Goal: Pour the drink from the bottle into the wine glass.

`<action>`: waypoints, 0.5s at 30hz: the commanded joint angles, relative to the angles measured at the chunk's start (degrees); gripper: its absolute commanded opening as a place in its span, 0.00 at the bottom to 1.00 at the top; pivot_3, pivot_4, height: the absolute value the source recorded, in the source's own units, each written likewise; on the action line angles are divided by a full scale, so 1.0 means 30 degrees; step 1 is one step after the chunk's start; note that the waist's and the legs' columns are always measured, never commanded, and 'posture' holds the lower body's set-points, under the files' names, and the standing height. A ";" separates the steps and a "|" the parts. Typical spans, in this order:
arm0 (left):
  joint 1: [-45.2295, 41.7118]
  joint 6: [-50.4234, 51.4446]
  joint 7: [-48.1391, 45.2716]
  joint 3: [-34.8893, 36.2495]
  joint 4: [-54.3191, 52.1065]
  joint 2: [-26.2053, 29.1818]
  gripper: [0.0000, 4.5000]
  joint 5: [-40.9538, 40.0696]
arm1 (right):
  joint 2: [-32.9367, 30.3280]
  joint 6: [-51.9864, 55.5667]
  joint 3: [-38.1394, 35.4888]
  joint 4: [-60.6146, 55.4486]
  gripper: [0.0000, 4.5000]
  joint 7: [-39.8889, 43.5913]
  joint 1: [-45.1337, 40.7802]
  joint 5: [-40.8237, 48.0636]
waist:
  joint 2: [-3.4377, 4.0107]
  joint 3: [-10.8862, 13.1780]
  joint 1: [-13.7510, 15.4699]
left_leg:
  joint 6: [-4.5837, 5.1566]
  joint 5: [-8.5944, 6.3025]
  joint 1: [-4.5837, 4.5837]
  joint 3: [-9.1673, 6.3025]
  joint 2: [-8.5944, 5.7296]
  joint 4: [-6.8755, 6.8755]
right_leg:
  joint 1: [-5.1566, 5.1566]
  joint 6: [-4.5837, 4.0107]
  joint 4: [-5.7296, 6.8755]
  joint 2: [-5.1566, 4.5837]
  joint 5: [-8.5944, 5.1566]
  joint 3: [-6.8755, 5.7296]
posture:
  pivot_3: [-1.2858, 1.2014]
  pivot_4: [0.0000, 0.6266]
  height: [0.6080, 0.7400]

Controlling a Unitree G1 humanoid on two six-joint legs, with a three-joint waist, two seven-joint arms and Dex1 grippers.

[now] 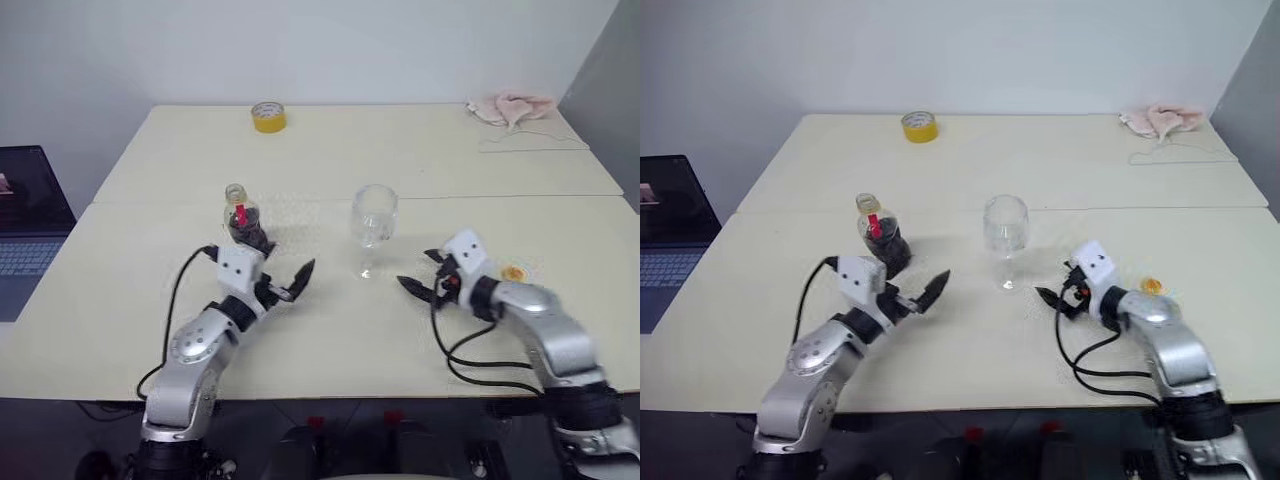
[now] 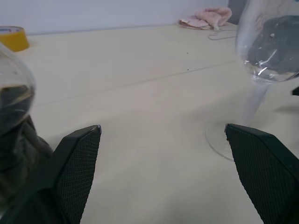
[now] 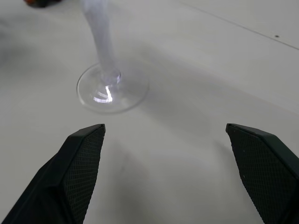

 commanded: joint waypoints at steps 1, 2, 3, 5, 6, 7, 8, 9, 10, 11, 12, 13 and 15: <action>0.0928 -0.0520 -0.0096 0.1014 -0.0715 0.0413 1.00 -0.0215 | -0.2868 0.1718 -0.1833 -0.1878 0.98 0.2534 0.0779 0.1865 | -0.0002 0.0015 -0.0010 | 0.0000 -0.0001 0.0000 0.0003 0.0005 -0.0003 | 0.0010 0.0000 -0.0024 0.0002 0.0000 -0.0003 | 0.52 0.24 1.00; 0.1281 -0.0729 -0.0022 0.1355 -0.0807 0.0432 1.00 -0.0279 | -0.3905 0.2112 -0.2990 -0.2199 0.98 0.3439 0.0788 0.2800 | 0.0013 0.0034 0.0006 | 0.0003 0.0000 -0.0008 0.0002 0.0002 -0.0006 | 0.0019 0.0000 -0.0057 0.0000 0.0001 -0.0006 | 0.52 0.24 1.00; 0.1696 -0.0960 0.0011 0.1650 -0.0904 0.0448 1.00 -0.0293 | -0.4857 0.2465 -0.4264 -0.2440 0.98 0.4369 0.0669 0.3902 | 0.0024 0.0052 0.0008 | 0.0007 0.0000 -0.0013 0.0002 0.0001 0.0000 | 0.0037 0.0000 -0.0092 0.0000 0.0002 -0.0010 | 0.52 0.24 1.00; 0.2166 -0.1222 0.0016 0.1917 -0.1020 0.0430 1.00 -0.0280 | -0.5862 0.2884 -0.5719 -0.2610 0.98 0.5300 0.0458 0.5350 | 0.0024 0.0068 0.0025 | 0.0015 -0.0002 -0.0008 0.0006 0.0000 0.0002 | 0.0064 0.0000 -0.0122 -0.0004 0.0002 -0.0015 | 0.52 0.24 1.00; 0.2413 -0.1328 0.0010 0.2005 -0.1082 0.0386 1.00 -0.0290 | -0.6344 0.2770 -0.6480 -0.2520 0.98 0.5825 0.0226 0.5927 | 0.0019 0.0070 0.0044 | 0.0016 -0.0004 0.0009 -0.0002 0.0008 -0.0009 | 0.0089 0.0000 -0.0135 0.0001 0.0002 -0.0026 | 0.52 0.24 1.00; 0.2553 -0.1385 0.0005 0.2064 -0.1123 0.0356 1.00 -0.0307 | -0.6681 0.2685 -0.6965 -0.2445 0.98 0.6143 0.0071 0.6319 | 0.0006 0.0078 0.0058 | 0.0022 -0.0007 0.0026 -0.0030 0.0021 -0.0012 | 0.0125 0.0000 -0.0151 0.0009 0.0002 -0.0060 | 0.52 0.24 1.00; 0.2468 -0.1775 0.0498 0.2346 -0.0889 0.0087 1.00 -0.0092 | -0.7006 0.2623 -0.7507 -0.1879 0.98 0.6079 -0.1148 0.6743 | -0.0003 0.0087 0.0069 | 0.0022 -0.0007 0.0024 -0.0036 0.0021 -0.0013 | 0.0130 -0.0001 -0.0156 0.0011 0.0001 -0.0065 | 0.52 0.24 1.00; 0.2214 -0.1952 0.0985 0.2674 -0.0604 -0.0231 1.00 -0.0111 | -0.7222 0.2517 -0.7751 -0.1401 0.98 0.5905 -0.2252 0.6988 | -0.0010 0.0099 0.0069 | 0.0023 -0.0008 0.0031 -0.0028 0.0021 -0.0009 | 0.0138 0.0000 -0.0156 0.0010 0.0002 -0.0059 | 0.52 0.24 1.00; 0.1933 -0.1969 0.1295 0.2890 -0.0352 -0.0436 1.00 -0.0229 | -0.7324 0.2540 -0.7782 -0.1132 0.98 0.5761 -0.3378 0.7325 | -0.0011 0.0107 0.0061 | 0.0024 -0.0007 0.0028 -0.0021 0.0013 -0.0007 | 0.0141 0.0000 -0.0156 0.0004 0.0002 -0.0057 | 0.52 0.24 1.00; 0.1750 -0.1956 0.1392 0.2954 -0.0188 -0.0502 1.00 -0.0260 | -0.7342 0.2596 -0.7717 -0.1105 0.98 0.5711 -0.4157 0.7675 | -0.0004 0.0115 0.0092 | 0.0024 -0.0006 0.0032 -0.0010 0.0014 0.0005 | 0.0143 0.0001 -0.0154 0.0004 0.0002 -0.0048 | 0.52 0.24 1.00; 0.1634 -0.1917 0.1343 0.2907 -0.0095 -0.0479 1.00 -0.0245 | -0.7326 0.2670 -0.7522 -0.1256 0.98 0.5741 -0.4657 0.7965 | -0.0010 0.0116 0.0164 | 0.0028 -0.0003 0.0029 -0.0015 0.0012 0.0007 | 0.0142 0.0001 -0.0153 0.0001 0.0002 -0.0054 | 0.52 0.24 1.00; 0.1553 -0.1897 0.1276 0.2864 -0.0026 -0.0437 1.00 -0.0206 | -0.7324 0.2731 -0.7267 -0.1441 0.98 0.5767 -0.5069 0.8179 | -0.0031 0.0116 0.0242 | 0.0026 -0.0001 0.0028 -0.0032 0.0021 0.0000 | 0.0143 0.0001 -0.0154 0.0007 0.0002 -0.0074 | 0.52 0.24 1.00; 0.1333 -0.1896 0.1250 0.2861 0.0146 -0.0362 1.00 -0.0139 | -0.7271 0.2838 -0.6739 -0.1866 0.98 0.5781 -0.5757 0.8632 | -0.0044 0.0123 0.0368 | 0.0021 -0.0002 0.0022 -0.0060 0.0027 -0.0013 | 0.0145 0.0000 -0.0163 0.0012 0.0002 -0.0101 | 0.52 0.24 1.00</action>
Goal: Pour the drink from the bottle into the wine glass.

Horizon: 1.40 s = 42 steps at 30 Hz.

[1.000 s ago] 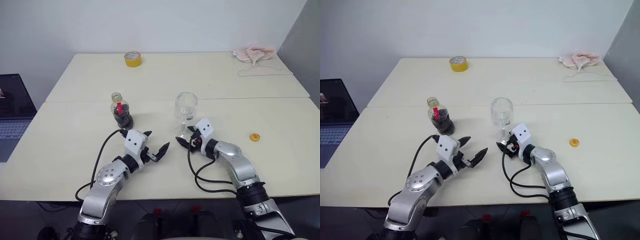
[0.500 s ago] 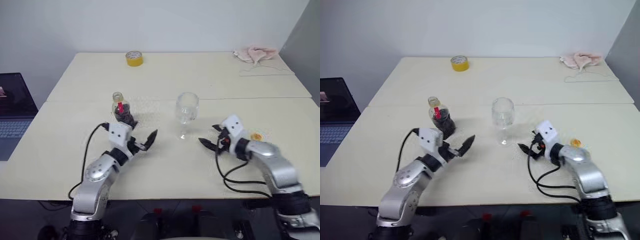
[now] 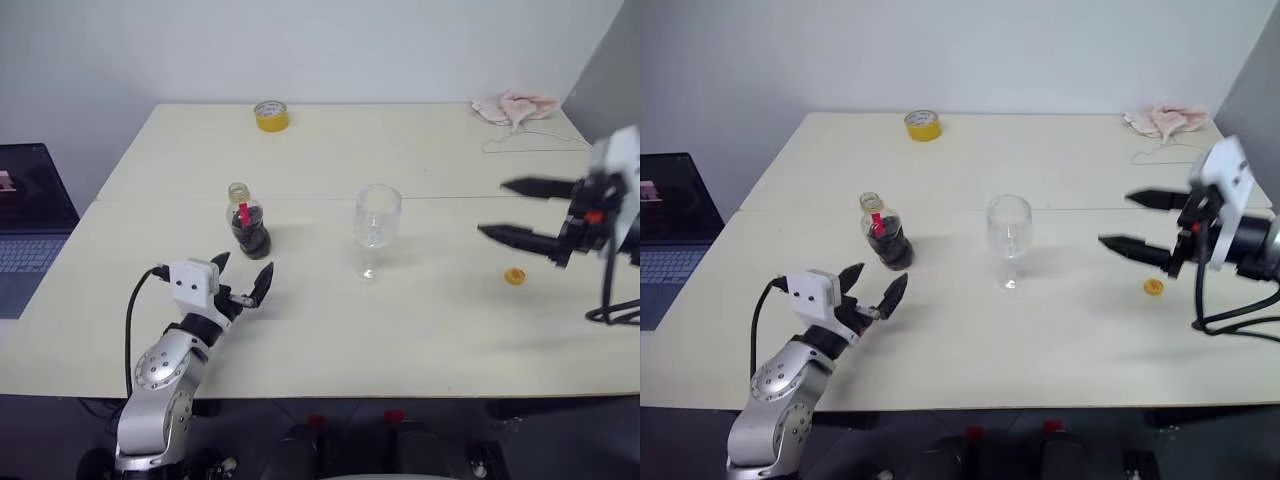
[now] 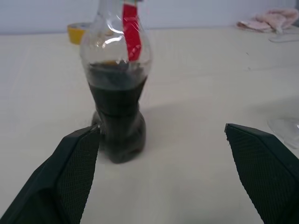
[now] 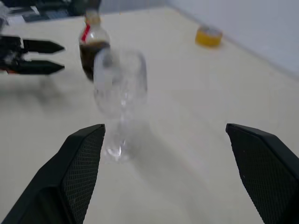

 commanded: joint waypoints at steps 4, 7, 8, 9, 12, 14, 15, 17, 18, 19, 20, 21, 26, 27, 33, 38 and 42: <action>-0.0690 -0.0205 0.0218 0.0349 0.0213 0.0189 1.00 -0.0101 | -0.0157 0.0135 0.1086 -0.1285 0.98 -0.0115 -0.1104 0.1293 | -0.0045 0.0036 0.0169 | 0.0001 0.0000 -0.0046 0.0021 -0.0040 0.0020 | -0.0024 0.0002 -0.0021 -0.0042 0.0002 0.0016 | 0.52 0.24 1.00; -0.1075 0.0162 0.0357 0.0125 0.0051 0.0392 1.00 0.0152 | -0.0045 0.0032 0.1725 -0.1671 0.98 -0.0414 -0.0844 0.1170 | -0.0096 0.0067 0.0193 | 0.0001 0.0001 -0.0040 0.0009 -0.0031 0.0033 | -0.0017 0.0000 -0.0009 -0.0035 0.0003 0.0007 | 0.52 0.24 1.00; -0.1216 0.0434 0.0245 -0.0059 0.0037 0.0619 1.00 0.0279 | -0.0022 0.0006 0.1848 -0.1738 0.98 -0.0493 -0.0744 0.1118 | -0.0097 0.0068 0.0192 | 0.0001 0.0001 -0.0038 0.0008 -0.0028 0.0036 | -0.0017 0.0000 -0.0003 -0.0033 0.0003 0.0007 | 0.52 0.24 1.00; -0.1378 0.0460 0.0314 -0.0156 0.0094 0.0751 1.00 0.0529 | -0.0051 -0.0016 0.1922 -0.1729 0.98 -0.0548 -0.0689 0.1069 | -0.0102 0.0073 0.0192 | 0.0001 0.0001 -0.0037 0.0009 -0.0026 0.0035 | -0.0018 0.0000 0.0000 -0.0030 0.0003 0.0007 | 0.52 0.24 1.00; -0.2181 0.0565 0.0954 0.0067 0.0628 0.0781 1.00 0.0856 | -0.0176 -0.0165 0.2026 -0.1641 0.98 -0.0588 -0.0624 0.0993 | -0.0099 0.0076 0.0193 | 0.0001 0.0001 -0.0037 0.0007 -0.0028 0.0035 | -0.0021 0.0000 0.0007 -0.0028 0.0003 0.0007 | 0.52 0.24 1.00; -0.2459 0.0568 0.1069 0.0041 0.0993 0.0813 1.00 0.1039 | -0.0223 -0.0261 0.2081 -0.1604 0.98 -0.0618 -0.0608 0.0910 | -0.0103 0.0077 0.0192 | 0.0000 0.0001 -0.0037 0.0007 -0.0030 0.0035 | -0.0021 0.0000 0.0005 -0.0028 0.0003 0.0004 | 0.52 0.24 1.00; -0.2611 0.0533 0.1106 -0.0053 0.1222 0.0841 1.00 0.1189 | -0.0231 -0.0306 0.2114 -0.1609 0.98 -0.0631 -0.0594 0.0872 | -0.0105 0.0079 0.0179 | 0.0000 0.0001 -0.0038 0.0007 -0.0030 0.0034 | -0.0021 0.0000 0.0003 -0.0028 0.0003 0.0004 | 0.52 0.24 1.00; -0.2989 0.0684 0.1184 -0.0188 0.1701 0.0828 1.00 0.1334 | -0.0198 -0.0308 0.2147 -0.1645 0.98 -0.0697 -0.0611 0.0898 | -0.0108 0.0080 0.0175 | -0.0001 0.0001 -0.0036 0.0015 -0.0029 0.0029 | -0.0027 0.0000 0.0006 -0.0029 0.0003 0.0010 | 0.52 0.24 1.00; -0.3135 0.0733 0.1209 -0.0219 0.1879 0.0815 1.00 0.1396 | -0.0181 -0.0294 0.2148 -0.1649 0.98 -0.0746 -0.0629 0.0925 | -0.0111 0.0082 0.0174 | -0.0001 0.0002 -0.0036 0.0012 -0.0026 0.0029 | -0.0028 0.0000 0.0007 -0.0027 0.0003 0.0003 | 0.52 0.24 1.00; -0.3360 0.0706 0.1277 -0.0237 0.2117 0.0803 1.00 0.1509 | -0.0157 -0.0242 0.2151 -0.1640 0.98 -0.0885 -0.0689 0.0933 | -0.0111 0.0082 0.0179 | -0.0001 0.0002 -0.0036 0.0011 -0.0023 0.0029 | -0.0028 0.0000 0.0009 -0.0026 0.0003 0.0004 | 0.52 0.24 1.00; -0.3570 0.0680 0.1324 -0.0260 0.2326 0.0800 1.00 0.1596 | -0.0160 -0.0209 0.2152 -0.1639 0.98 -0.0972 -0.0713 0.0940 | -0.0114 0.0084 0.0188 | -0.0001 0.0002 -0.0036 0.0011 -0.0027 0.0030 | -0.0027 0.0000 0.0010 -0.0028 0.0003 0.0004 | 0.52 0.24 1.00; -0.3768 0.0630 0.1346 -0.0343 0.2540 0.0850 1.00 0.1757 | -0.0177 -0.0195 0.2162 -0.1639 0.98 -0.1026 -0.0723 0.0952 | -0.0120 0.0088 0.0191 | -0.0001 0.0002 -0.0037 0.0007 -0.0028 0.0032 | -0.0028 0.0000 0.0012 -0.0028 0.0003 0.0003 | 0.52 0.24 1.00; -0.4832 -0.0128 0.1128 -0.0679 0.3916 0.0987 1.00 0.2310 | -0.0288 -0.0231 0.2251 -0.1680 0.98 -0.1084 -0.0676 0.0979 | -0.0127 0.0091 0.0186 | -0.0002 0.0002 -0.0038 0.0009 -0.0032 0.0031 | -0.0029 0.0000 0.0009 -0.0029 0.0003 0.0005 | 0.52 0.24 1.00; -0.5030 -0.0258 0.1021 -0.0714 0.4159 0.0990 1.00 0.2321 | -0.0309 -0.0248 0.2263 -0.1690 0.98 -0.1063 -0.0656 0.0976 | -0.0128 0.0092 0.0183 | -0.0002 0.0002 -0.0038 0.0009 -0.0031 0.0031 | -0.0030 0.0000 0.0009 -0.0029 0.0003 0.0003 | 0.52 0.24 1.00; -0.5838 -0.0979 0.0559 -0.0950 0.5536 0.1073 1.00 0.2567 | -0.0461 -0.0277 0.2266 -0.1906 0.98 -0.0946 -0.0425 0.1009 | -0.0133 0.0095 0.0181 | -0.0002 0.0003 -0.0038 0.0008 -0.0030 0.0033 | -0.0031 0.0000 0.0011 -0.0029 0.0003 0.0002 | 0.52 0.24 1.00; -0.6553 -0.1788 0.0328 -0.1089 0.6870 0.0957 1.00 0.2851 | -0.0730 -0.1265 0.1975 -0.2356 0.98 0.0108 0.0874 0.0948 | -0.0148 0.0104 0.0195 | -0.0002 0.0003 -0.0041 0.0005 -0.0033 0.0035 | -0.0031 0.0001 0.0010 -0.0031 0.0003 -0.0003 | 0.52 0.24 1.00; -0.7198 -0.2715 0.0160 -0.1227 0.8246 0.0901 1.00 0.2991 | -0.0420 -0.2287 0.1499 -0.2432 0.98 0.0728 0.2057 0.1266 | -0.0158 0.0111 0.0183 | -0.0003 0.0003 -0.0038 0.0007 -0.0032 0.0041 | -0.0029 0.0002 0.0015 -0.0031 0.0004 -0.0003 | 0.52 0.24 1.00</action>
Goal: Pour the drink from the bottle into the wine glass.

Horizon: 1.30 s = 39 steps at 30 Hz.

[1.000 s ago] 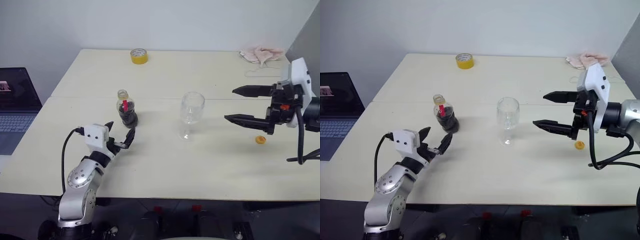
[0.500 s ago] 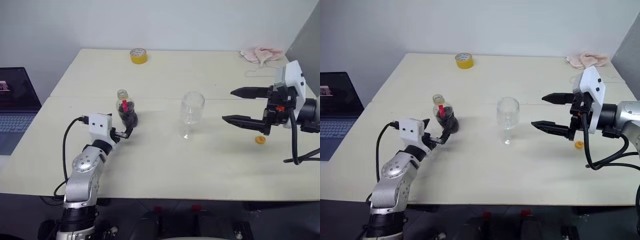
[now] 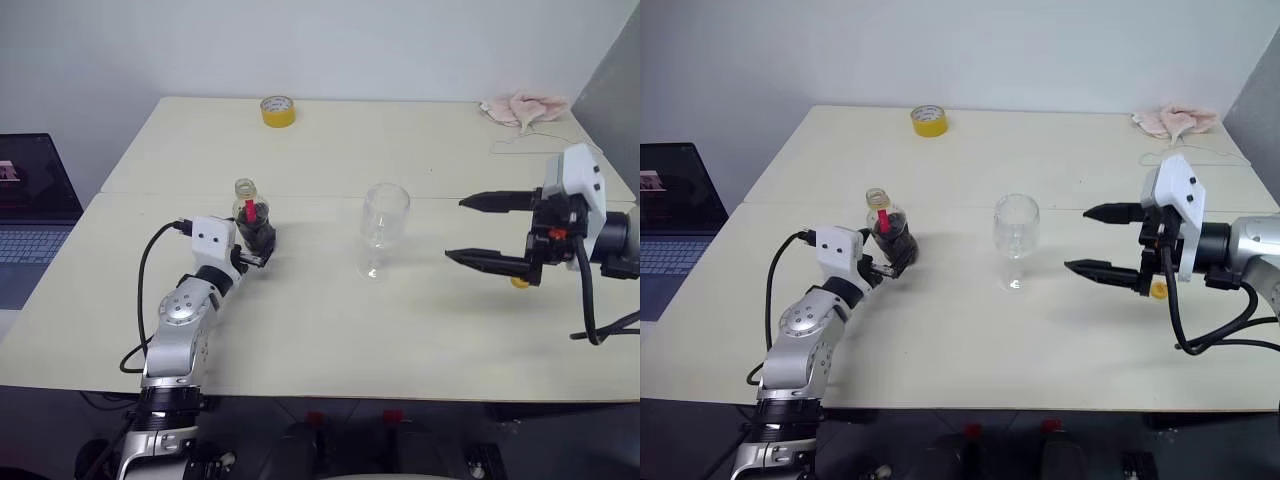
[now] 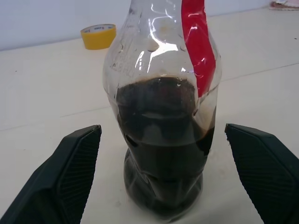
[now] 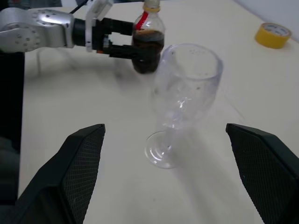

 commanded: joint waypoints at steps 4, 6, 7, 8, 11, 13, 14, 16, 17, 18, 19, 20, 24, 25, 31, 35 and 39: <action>-0.1482 -0.2022 -0.0363 -0.0129 0.2223 0.0085 1.00 0.0439 | 0.0438 -0.1982 -0.1880 -0.0704 0.98 0.0860 0.1774 0.0429 | -0.0033 0.0020 0.0006 | -0.0001 0.0001 0.0000 -0.0011 0.0002 0.0002 | 0.0002 0.0001 0.0005 0.0002 0.0000 -0.0016 | 0.52 0.24 1.00; -0.1825 -0.2510 -0.0479 -0.0186 0.2989 0.0041 1.00 0.0507 | 0.0595 -0.2047 -0.2182 -0.0875 0.98 0.0715 0.2009 0.0709 | -0.0039 0.0024 -0.0004 | -0.0001 0.0001 -0.0001 -0.0012 -0.0001 0.0007 | 0.0004 0.0001 0.0004 0.0001 0.0001 -0.0016 | 0.52 0.24 1.00; -0.1909 -0.2681 -0.0519 -0.0190 0.3216 0.0033 1.00 0.0516 | 0.0639 -0.2062 -0.2254 -0.0935 0.98 0.0669 0.2055 0.0794 | -0.0038 0.0024 -0.0024 | -0.0001 0.0001 -0.0001 -0.0007 -0.0003 0.0007 | 0.0002 0.0001 0.0004 -0.0001 0.0001 -0.0009 | 0.52 0.24 1.00; -0.1985 -0.2856 -0.0563 -0.0202 0.3448 0.0020 1.00 0.0531 | 0.0671 -0.2031 -0.2324 -0.0995 0.98 0.0607 0.2075 0.0893 | -0.0038 0.0024 -0.0037 | -0.0002 0.0001 0.0000 -0.0004 -0.0002 0.0007 | 0.0001 0.0001 0.0005 0.0000 0.0001 -0.0008 | 0.52 0.24 1.00; -0.2278 -0.3477 -0.0901 -0.0374 0.4337 -0.0081 1.00 0.0546 | 0.0629 -0.1933 -0.2430 -0.1164 0.98 0.0336 0.2073 0.0999 | -0.0039 0.0025 -0.0027 | -0.0002 0.0001 0.0002 -0.0012 0.0002 0.0005 | 0.0001 0.0001 0.0007 0.0002 0.0001 -0.0017 | 0.52 0.24 1.00; -0.2385 -0.3727 -0.1033 -0.0427 0.4644 -0.0133 1.00 0.0543 | 0.0571 -0.1896 -0.2480 -0.1192 0.98 0.0199 0.2085 0.1073 | -0.0049 0.0030 -0.0026 | -0.0002 0.0001 0.0001 -0.0012 -0.0001 0.0007 | 0.0003 0.0002 0.0006 0.0000 0.0001 -0.0017 | 0.52 0.24 1.00; -0.2415 -0.3848 -0.1101 -0.0454 0.4756 -0.0150 1.00 0.0533 | 0.0529 -0.1871 -0.2512 -0.1234 0.98 0.0128 0.2116 0.1110 | -0.0052 0.0031 -0.0026 | -0.0002 0.0001 0.0000 -0.0013 -0.0002 0.0008 | 0.0004 0.0002 0.0005 -0.0001 0.0001 -0.0016 | 0.52 0.24 1.00; -0.2499 -0.4062 -0.1239 -0.0500 0.4977 -0.0179 0.91 0.0475 | 0.0452 -0.1816 -0.2601 -0.1322 1.00 -0.0052 0.2159 0.1199 | -0.0052 0.0032 -0.0025 | -0.0002 0.0001 0.0000 -0.0013 -0.0004 0.0009 | 0.0004 0.0002 0.0005 -0.0003 0.0001 -0.0016 | 0.52 0.24 1.00; -0.2526 -0.4130 -0.1284 -0.0503 0.5048 -0.0189 0.86 0.0461 | 0.0433 -0.1802 -0.2623 -0.1346 1.00 -0.0105 0.2171 0.1227 | -0.0053 0.0032 -0.0023 | -0.0002 0.0001 -0.0002 -0.0015 -0.0003 0.0009 | 0.0004 0.0002 0.0007 -0.0003 0.0001 -0.0017 | 0.52 0.24 1.00; -0.2595 -0.4218 -0.1339 -0.0527 0.5150 -0.0208 0.80 0.0473 | 0.0418 -0.1782 -0.2664 -0.1364 1.00 -0.0165 0.2191 0.1221 | -0.0052 0.0032 -0.0019 | -0.0002 0.0001 -0.0002 -0.0016 -0.0004 0.0009 | 0.0003 0.0002 0.0007 -0.0002 0.0001 -0.0018 | 0.52 0.24 1.00; -0.2677 -0.4277 -0.1364 -0.0554 0.5247 -0.0227 0.72 0.0498 | 0.0403 -0.1762 -0.2707 -0.1380 1.00 -0.0212 0.2217 0.1204 | -0.0053 0.0032 -0.0012 | -0.0002 0.0001 -0.0001 -0.0017 -0.0004 0.0010 | 0.0004 0.0002 0.0010 -0.0002 0.0001 -0.0019 | 0.52 0.24 1.00; -0.2781 -0.4375 -0.1398 -0.0592 0.5369 -0.0239 0.65 0.0532 | 0.0388 -0.1741 -0.2758 -0.1395 1.00 -0.0284 0.2255 0.1166 | -0.0052 0.0031 -0.0012 | -0.0002 0.0001 -0.0001 -0.0017 -0.0004 0.0013 | 0.0004 0.0002 0.0009 -0.0002 0.0001 -0.0019 | 0.52 0.24 1.00; -0.3015 -0.4653 -0.1430 -0.0628 0.5678 -0.0234 0.36 0.0589 | 0.0324 -0.1721 -0.2860 -0.1423 1.00 -0.0454 0.2391 0.1073 | -0.0053 0.0032 -0.0014 | -0.0002 0.0001 -0.0001 -0.0017 -0.0005 0.0013 | 0.0005 0.0003 0.0009 -0.0002 0.0002 -0.0020 | 0.52 0.24 1.00; -0.3077 -0.4693 -0.1419 -0.0619 0.5727 -0.0234 0.30 0.0577 | 0.0310 -0.1745 -0.2875 -0.1410 1.00 -0.0482 0.2433 0.1030 | -0.0053 0.0032 -0.0015 | -0.0002 0.0001 -0.0002 -0.0017 -0.0006 0.0013 | 0.0005 0.0003 0.0010 -0.0003 0.0002 -0.0021 | 0.52 0.24 1.00; -0.3749 -0.4517 -0.0931 -0.0525 0.5157 -0.0549 0.21 0.0426 | 0.0194 -0.1786 -0.3108 -0.1407 1.00 -0.0686 0.2775 0.0912 | -0.0061 0.0037 -0.0015 | -0.0002 0.0001 -0.0004 -0.0021 -0.0006 0.0016 | 0.0004 0.0003 0.0011 -0.0002 0.0002 -0.0024 | 0.52 0.24 1.00; -0.4679 -0.4010 -0.0209 -0.0572 0.4492 -0.1342 0.21 0.0311 | 0.0044 -0.1780 -0.3490 -0.1301 1.00 -0.0827 0.3118 0.0870 | -0.0083 0.0050 -0.0005 | -0.0002 0.0001 -0.0034 -0.0030 -0.0008 0.0052 | 0.0002 0.0005 0.0015 -0.0003 0.0003 -0.0040 | 0.52 0.24 1.00; -0.5526 -0.3188 0.0555 -0.0921 0.3988 -0.2451 0.21 0.0393 | -0.0033 -0.1777 -0.3869 -0.1300 1.00 -0.0947 0.3612 0.0776 | -0.0087 0.0052 0.0001 | -0.0002 0.0001 -0.0046 -0.0031 -0.0011 0.0074 | 0.0005 0.0009 0.0017 -0.0005 0.0005 -0.0043 | 0.52 0.24 1.00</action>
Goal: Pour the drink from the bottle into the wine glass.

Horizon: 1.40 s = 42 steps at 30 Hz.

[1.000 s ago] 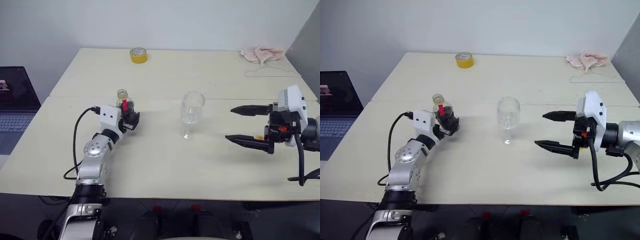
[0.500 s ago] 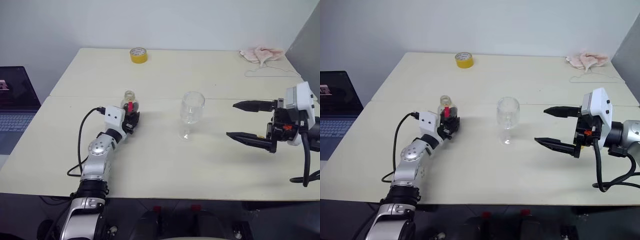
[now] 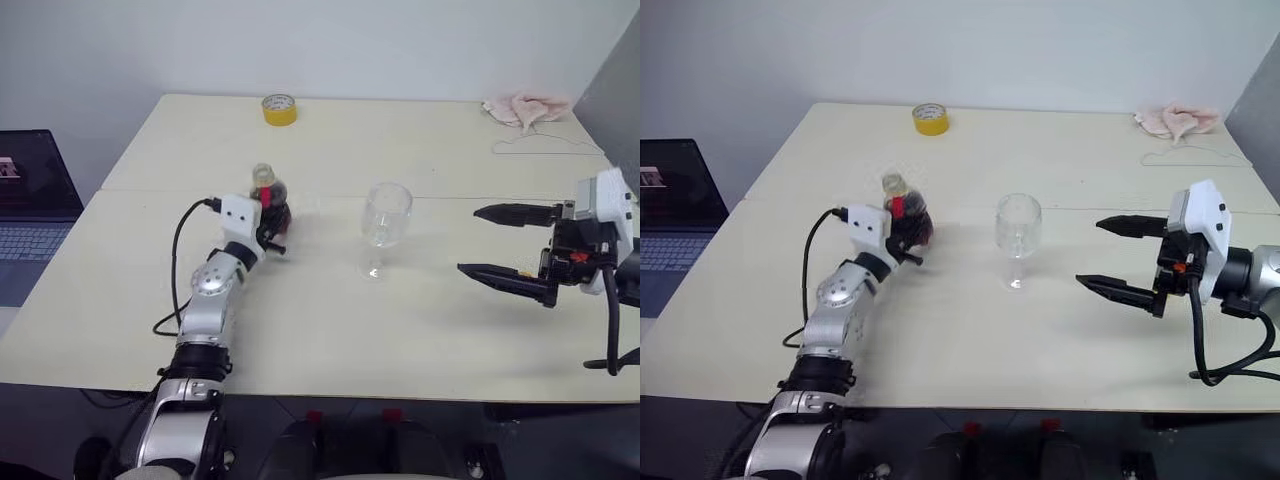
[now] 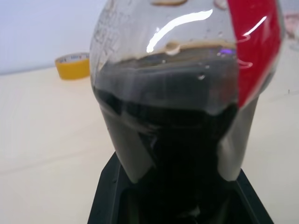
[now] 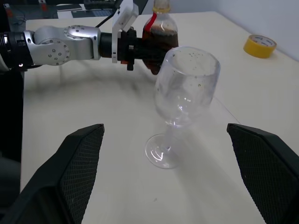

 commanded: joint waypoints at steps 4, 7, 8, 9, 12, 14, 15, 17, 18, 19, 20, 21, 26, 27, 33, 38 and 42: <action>-0.1198 0.0803 0.0913 -0.0800 -0.1450 -0.2251 0.21 -0.0278 | -0.0260 -0.0172 -0.1100 -0.0386 1.00 -0.0404 0.0619 -0.0086 | -0.0006 0.0003 0.0025 | 0.0000 0.0000 -0.0001 0.0001 -0.0001 0.0011 | 0.0006 0.0001 0.0005 0.0000 0.0001 -0.0003 | 0.52 0.24 1.00; -0.1433 0.0933 0.0968 -0.1099 -0.1382 -0.2954 0.21 -0.0194 | -0.0270 -0.0199 -0.1249 -0.0548 1.00 -0.0608 0.0938 -0.0125 | -0.0013 0.0008 0.0037 | 0.0000 0.0000 -0.0021 0.0003 -0.0003 0.0026 | 0.0000 0.0004 0.0006 0.0000 0.0002 -0.0004 | 0.52 0.24 1.00; -0.1546 0.0984 0.0957 -0.1122 -0.1353 -0.3018 0.21 -0.0213 | -0.0276 -0.0188 -0.1327 -0.0603 1.00 -0.0647 0.1013 -0.0089 | -0.0016 0.0010 0.0012 | 0.0000 0.0000 -0.0023 0.0003 0.0000 0.0027 | -0.0004 0.0004 0.0008 0.0002 0.0002 -0.0004 | 0.52 0.24 1.00; -0.1675 0.1066 0.0915 -0.1170 -0.1306 -0.3010 0.21 -0.0173 | -0.0280 -0.0183 -0.1411 -0.0649 1.00 -0.0677 0.1091 -0.0064 | -0.0016 0.0011 -0.0007 | 0.0000 0.0000 -0.0023 0.0005 0.0001 0.0025 | -0.0006 0.0004 0.0011 0.0004 0.0002 -0.0003 | 0.52 0.24 1.00; -0.2289 0.1657 0.0776 -0.1204 -0.1266 -0.2832 0.21 -0.0199 | -0.0285 -0.0201 -0.1641 -0.0750 1.00 -0.0775 0.1405 -0.0082 | -0.0017 0.0011 -0.0009 | 0.0000 0.0000 -0.0024 0.0001 0.0006 0.0023 | -0.0008 0.0003 0.0017 0.0010 0.0002 -0.0008 | 0.52 0.24 1.00; -0.2753 0.1856 0.0501 -0.1361 -0.1231 -0.2453 0.21 -0.0011 | -0.0266 -0.0227 -0.1699 -0.0824 1.00 -0.0869 0.1576 -0.0067 | -0.0017 0.0011 -0.0009 | 0.0000 0.0000 -0.0032 0.0005 -0.0002 0.0034 | -0.0007 0.0004 0.0015 0.0005 0.0002 -0.0003 | 0.52 0.24 1.00; -0.3095 0.2024 0.0336 -0.1504 -0.1163 -0.2144 0.21 0.0197 | -0.0255 -0.0250 -0.1759 -0.0838 1.00 -0.0896 0.1675 -0.0079 | -0.0017 0.0012 -0.0005 | 0.0000 0.0000 -0.0038 0.0004 -0.0003 0.0041 | -0.0007 0.0004 0.0016 0.0004 0.0002 -0.0005 | 0.52 0.24 1.00; -0.3576 0.2066 -0.0049 -0.1819 -0.1070 -0.1481 0.21 0.0654 | -0.0207 -0.0266 -0.1831 -0.0881 1.00 -0.0997 0.1807 -0.0097 | -0.0016 0.0011 -0.0007 | 0.0000 0.0000 -0.0080 -0.0020 -0.0003 0.0078 | -0.0021 0.0005 0.0017 0.0006 0.0002 -0.0029 | 0.52 0.24 1.00; -0.3741 0.2013 -0.0258 -0.2123 -0.1039 -0.1060 0.21 0.1097 | -0.0181 -0.0277 -0.1876 -0.0892 1.00 -0.1034 0.1865 -0.0102 | -0.0016 0.0011 -0.0005 | -0.0001 0.0000 -0.0103 -0.0032 -0.0003 0.0099 | -0.0030 0.0005 0.0021 0.0006 0.0002 -0.0044 | 0.52 0.24 1.00; -0.3849 0.2065 -0.0484 -0.2341 -0.1017 -0.0755 0.21 0.1345 | -0.0158 -0.0284 -0.1905 -0.0911 1.00 -0.1071 0.1909 -0.0108 | -0.0015 0.0011 -0.0003 | -0.0001 0.0000 -0.0119 -0.0042 -0.0007 0.0109 | -0.0034 0.0005 0.0023 0.0005 0.0003 -0.0053 | 0.52 0.24 1.00; -0.3954 0.2301 -0.0666 -0.2361 -0.0990 -0.0626 0.21 0.1275 | -0.0144 -0.0294 -0.1935 -0.0920 1.00 -0.1095 0.1952 -0.0118 | -0.0014 0.0010 -0.0002 | -0.0001 -0.0001 -0.0125 -0.0046 -0.0010 0.0114 | -0.0032 0.0009 0.0021 0.0002 0.0005 -0.0058 | 0.52 0.24 1.00; -0.4050 0.2349 -0.0787 -0.2406 -0.0944 -0.0497 0.21 0.1303 | -0.0133 -0.0303 -0.1957 -0.0923 1.00 -0.1125 0.1991 -0.0135 | -0.0014 0.0010 -0.0002 | 0.0000 0.0000 -0.0125 -0.0046 -0.0014 0.0116 | -0.0030 0.0012 0.0021 0.0000 0.0007 -0.0058 | 0.52 0.24 1.00; -0.4339 0.2025 -0.1278 -0.3040 -0.0987 0.0039 0.21 0.2075 | -0.0130 -0.0247 -0.1950 -0.1010 1.00 -0.1418 0.2141 -0.0183 | -0.0015 0.0011 -0.0007 | 0.0000 0.0000 -0.0148 -0.0067 -0.0016 0.0132 | -0.0036 0.0017 0.0021 -0.0001 0.0009 -0.0077 | 0.52 0.24 1.00; -0.4392 0.2070 -0.1274 -0.3063 -0.1026 0.0032 0.21 0.2112 | -0.0145 -0.0171 -0.1947 -0.1032 1.00 -0.1484 0.2156 -0.0152 | -0.0014 0.0011 -0.0007 | -0.0001 0.0000 -0.0150 -0.0069 -0.0015 0.0133 | -0.0036 0.0017 0.0021 -0.0001 0.0009 -0.0079 | 0.52 0.24 1.00; -0.4959 0.1515 -0.1151 -0.3749 -0.1266 0.0250 0.21 0.3197 | 0.0026 -0.0114 -0.1761 -0.1756 1.00 -0.1660 0.2395 0.0255 | -0.0014 0.0011 -0.0005 | -0.0001 0.0000 -0.0171 -0.0073 -0.0014 0.0143 | -0.0045 0.0018 0.0023 -0.0002 0.0010 -0.0090 | 0.52 0.24 1.00; -0.5240 0.0576 -0.1157 -0.4332 -0.1006 0.0640 0.21 0.4237 | 0.0243 0.0039 -0.1456 -0.2075 1.00 -0.2147 0.2330 0.0329 | -0.0014 0.0011 -0.0009 | 0.0000 0.0000 -0.0171 -0.0073 -0.0015 0.0143 | -0.0048 0.0019 0.0024 -0.0002 0.0011 -0.0090 | 0.52 0.24 1.00; -0.5641 0.0075 -0.1225 -0.4715 -0.0861 0.0716 0.21 0.4878 | 0.0442 0.0039 -0.1394 -0.2234 1.00 -0.2416 0.2435 0.0316 | -0.0014 0.0011 -0.0013 | -0.0001 0.0000 -0.0186 -0.0083 -0.0015 0.0152 | -0.0051 0.0019 0.0027 -0.0003 0.0011 -0.0103 | 0.52 0.24 1.00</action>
